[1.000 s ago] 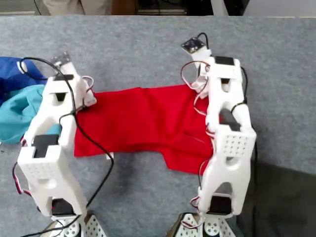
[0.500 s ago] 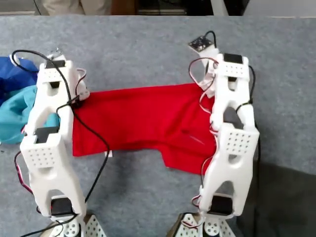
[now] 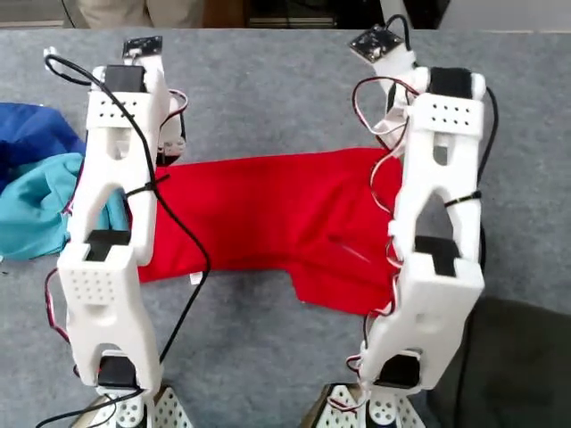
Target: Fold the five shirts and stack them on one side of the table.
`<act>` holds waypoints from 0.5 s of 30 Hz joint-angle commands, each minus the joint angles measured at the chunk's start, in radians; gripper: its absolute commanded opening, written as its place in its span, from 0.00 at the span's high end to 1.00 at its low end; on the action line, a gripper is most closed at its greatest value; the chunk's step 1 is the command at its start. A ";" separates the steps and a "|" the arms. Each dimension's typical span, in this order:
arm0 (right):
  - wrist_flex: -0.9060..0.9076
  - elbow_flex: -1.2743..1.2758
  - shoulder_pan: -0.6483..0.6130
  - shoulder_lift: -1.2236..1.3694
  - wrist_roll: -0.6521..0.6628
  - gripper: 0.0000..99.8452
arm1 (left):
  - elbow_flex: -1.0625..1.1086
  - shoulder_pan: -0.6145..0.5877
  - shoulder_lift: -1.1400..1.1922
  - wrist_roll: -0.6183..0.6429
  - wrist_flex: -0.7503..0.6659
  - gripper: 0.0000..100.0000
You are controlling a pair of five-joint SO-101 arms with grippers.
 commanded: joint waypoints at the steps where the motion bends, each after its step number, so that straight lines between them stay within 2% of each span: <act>1: 0.069 0.033 -0.064 -0.128 0.038 1.00 | 0.009 -0.002 -0.147 -0.014 0.028 0.98; 3: 0.064 0.151 -0.130 -0.180 0.048 1.00 | 0.107 0.003 -0.209 -0.014 0.026 0.98; 6: -0.058 0.407 -0.189 -0.282 0.043 1.00 | 0.319 0.009 -0.328 -0.014 0.000 0.98; 11: -0.318 0.842 -0.209 -0.456 0.038 1.00 | 0.802 -0.051 -0.598 -0.017 -0.247 0.98; 15: -0.431 1.035 -0.183 -0.530 0.038 1.00 | 1.152 -0.103 -0.829 -0.084 -0.451 0.98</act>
